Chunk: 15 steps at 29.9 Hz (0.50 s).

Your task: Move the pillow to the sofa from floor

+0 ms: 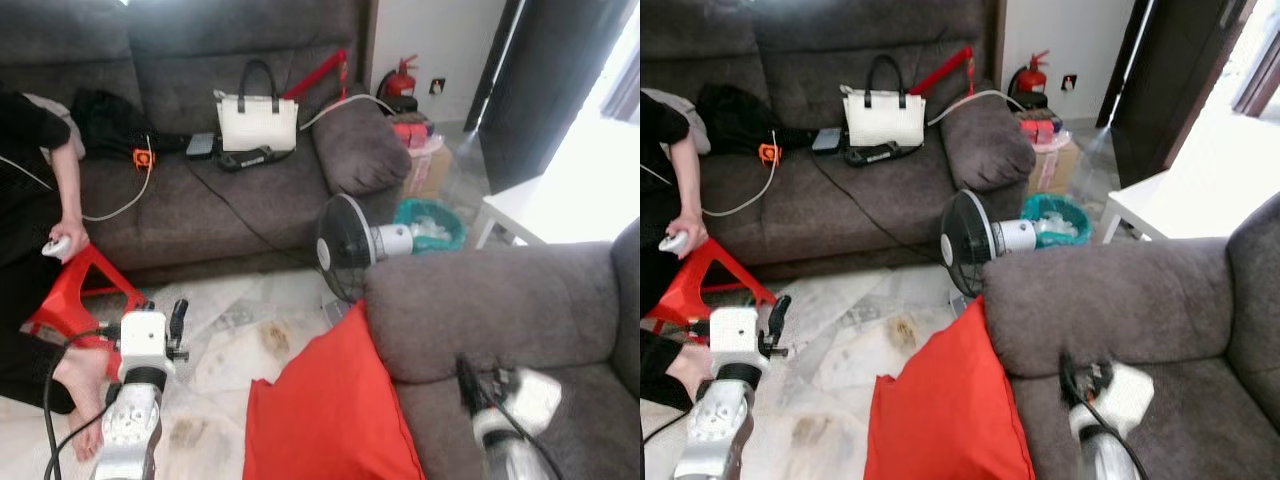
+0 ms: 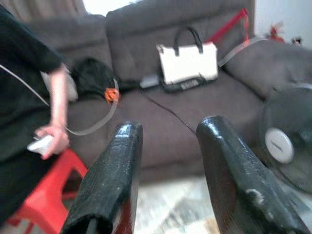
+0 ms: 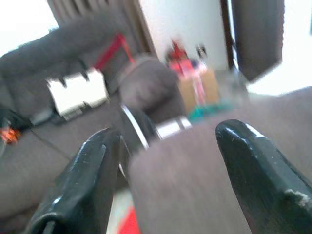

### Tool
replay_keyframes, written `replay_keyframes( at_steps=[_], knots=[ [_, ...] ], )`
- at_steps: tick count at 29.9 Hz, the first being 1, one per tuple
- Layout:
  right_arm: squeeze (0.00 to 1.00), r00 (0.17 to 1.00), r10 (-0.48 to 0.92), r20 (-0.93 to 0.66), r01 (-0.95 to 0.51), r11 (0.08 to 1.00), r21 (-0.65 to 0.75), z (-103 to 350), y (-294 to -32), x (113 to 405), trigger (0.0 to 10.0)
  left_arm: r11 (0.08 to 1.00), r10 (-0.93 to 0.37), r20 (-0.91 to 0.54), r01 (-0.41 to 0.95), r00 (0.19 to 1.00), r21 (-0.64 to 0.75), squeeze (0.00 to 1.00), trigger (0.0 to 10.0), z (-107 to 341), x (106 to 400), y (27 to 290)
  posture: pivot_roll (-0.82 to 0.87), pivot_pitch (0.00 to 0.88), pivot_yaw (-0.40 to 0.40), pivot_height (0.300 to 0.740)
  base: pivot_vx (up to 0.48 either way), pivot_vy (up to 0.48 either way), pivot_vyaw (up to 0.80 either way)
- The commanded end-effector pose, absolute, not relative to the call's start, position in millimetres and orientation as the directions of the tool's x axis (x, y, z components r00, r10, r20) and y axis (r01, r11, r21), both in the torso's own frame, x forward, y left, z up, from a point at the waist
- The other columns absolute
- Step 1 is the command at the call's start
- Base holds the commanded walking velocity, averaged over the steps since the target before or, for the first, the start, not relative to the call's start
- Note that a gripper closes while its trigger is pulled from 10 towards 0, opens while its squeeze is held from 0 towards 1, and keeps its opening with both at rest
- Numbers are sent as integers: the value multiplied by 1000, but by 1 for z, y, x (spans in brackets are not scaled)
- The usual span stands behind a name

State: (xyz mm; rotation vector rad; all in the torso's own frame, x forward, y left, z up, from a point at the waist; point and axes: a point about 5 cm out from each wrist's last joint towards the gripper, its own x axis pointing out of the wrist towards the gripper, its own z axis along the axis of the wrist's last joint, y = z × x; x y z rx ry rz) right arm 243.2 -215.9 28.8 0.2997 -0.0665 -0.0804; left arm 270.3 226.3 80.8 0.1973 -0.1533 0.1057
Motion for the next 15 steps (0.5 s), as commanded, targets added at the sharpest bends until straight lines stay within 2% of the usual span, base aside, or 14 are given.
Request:
replay_keyframes(
  at_steps=[1,4,10,15],
  knots=[
    [0,995,-95,18,85,944,320,21,-215,233,10000,975,92,151,-120,984,189,0,10000,80,267,229,89,0,24,740,0,0,0],
    [0,995,-91,29,77,943,324,22,-213,233,10000,976,92,159,-121,983,179,0,10000,85,266,228,87,0,28,740,0,0,0],
    [0,997,-4,78,-24,938,345,44,-194,229,10000,981,3,160,-34,987,191,0,10000,98,265,215,95,0,39,740,0,0,0],
    [0,993,61,101,-90,942,324,53,-181,232,10000,981,13,131,-38,991,192,0,10000,94,266,218,61,0,32,740,0,0,0]
  ],
)
